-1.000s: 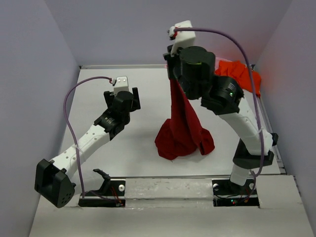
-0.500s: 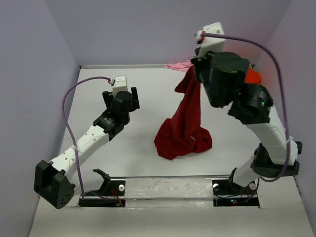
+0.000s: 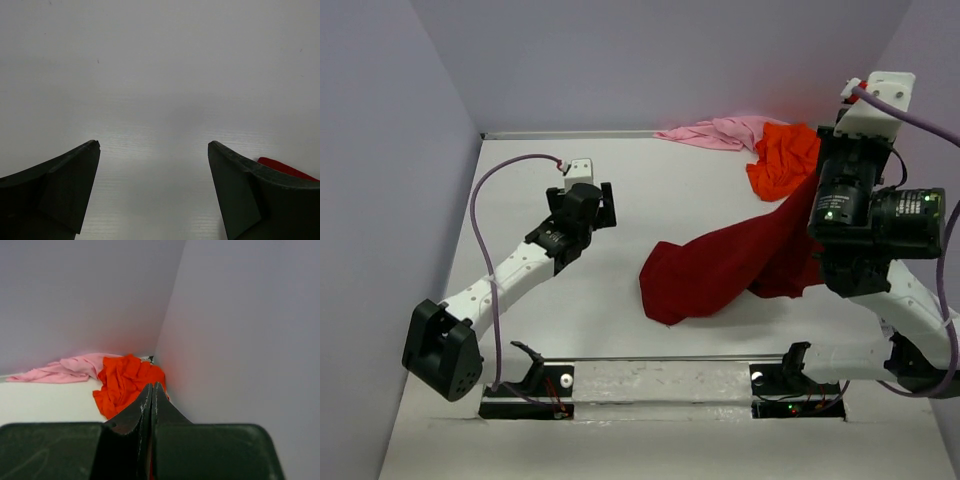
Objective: Fold and stack the t-shirts
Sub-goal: Flatten out the crumpled T-shirt at the center of the board.
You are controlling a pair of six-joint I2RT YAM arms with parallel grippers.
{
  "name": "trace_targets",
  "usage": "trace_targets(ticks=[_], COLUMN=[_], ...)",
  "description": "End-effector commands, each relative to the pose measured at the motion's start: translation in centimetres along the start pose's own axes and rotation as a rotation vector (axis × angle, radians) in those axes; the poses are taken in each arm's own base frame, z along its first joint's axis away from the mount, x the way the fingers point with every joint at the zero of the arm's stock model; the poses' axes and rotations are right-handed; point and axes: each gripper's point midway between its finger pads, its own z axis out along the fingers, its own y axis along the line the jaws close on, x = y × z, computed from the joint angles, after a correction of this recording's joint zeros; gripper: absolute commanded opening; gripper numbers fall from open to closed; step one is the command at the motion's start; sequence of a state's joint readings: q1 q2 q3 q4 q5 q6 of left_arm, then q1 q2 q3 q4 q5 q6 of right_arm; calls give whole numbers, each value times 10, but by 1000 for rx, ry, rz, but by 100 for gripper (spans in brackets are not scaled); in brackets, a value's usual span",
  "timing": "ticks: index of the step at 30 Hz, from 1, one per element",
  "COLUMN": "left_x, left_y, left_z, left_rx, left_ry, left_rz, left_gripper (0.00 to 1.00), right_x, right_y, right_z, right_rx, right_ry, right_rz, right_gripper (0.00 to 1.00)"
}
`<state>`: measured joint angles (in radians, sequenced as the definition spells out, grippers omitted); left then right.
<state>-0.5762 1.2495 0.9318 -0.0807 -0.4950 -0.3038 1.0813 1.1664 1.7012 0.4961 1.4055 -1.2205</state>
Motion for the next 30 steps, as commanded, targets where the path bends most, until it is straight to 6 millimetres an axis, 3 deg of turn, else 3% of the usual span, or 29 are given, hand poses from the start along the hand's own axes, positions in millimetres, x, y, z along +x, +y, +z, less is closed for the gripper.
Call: trace_targets(ticks=[1, 2, 5, 7, 10, 11, 12, 15, 19, 26, 30], left_x=[-19, -21, -26, -29, -29, -27, -26, -27, -29, -29, -29], left_y=[-23, -21, -16, -17, -16, -16, -16, -17, -13, -11, -13], left_z=[-3, -4, -10, -14, -13, -12, -12, -12, -13, -15, -14], left_rx=[86, 79, 83, 98, 94, 94, 95, 97, 83, 78, 88], left_ry=[-11, -24, -59, -83, -83, -79, -76, -77, -85, -90, -86], left_rz=[-67, -69, -78, -93, -88, -83, -78, -82, -76, -69, -68], left_gripper=[99, 99, 99, 99, 99, 99, 99, 99, 99, 99, 99], right_x=[37, 59, 96, 133, 156, 157, 151, 130, 111, 68, 42], right_y=[2, 8, 19, 44, 60, 45, 63, 83, 97, 86, 67], right_z=[-6, -8, -13, -17, -19, -21, -19, -19, -21, -32, -43], right_rx=[36, 43, 56, 58, 69, 79, 73, 51, 31, -24, -93], right_ry=[67, 84, 114, 134, 133, 146, 152, 110, 71, 26, 12], right_rz=[-20, -45, -59, -110, -118, -91, -167, -193, -185, -51, 61], right_gripper=[0, 0, 0, 0, 0, 0, 0, 0, 0, 0, 0])
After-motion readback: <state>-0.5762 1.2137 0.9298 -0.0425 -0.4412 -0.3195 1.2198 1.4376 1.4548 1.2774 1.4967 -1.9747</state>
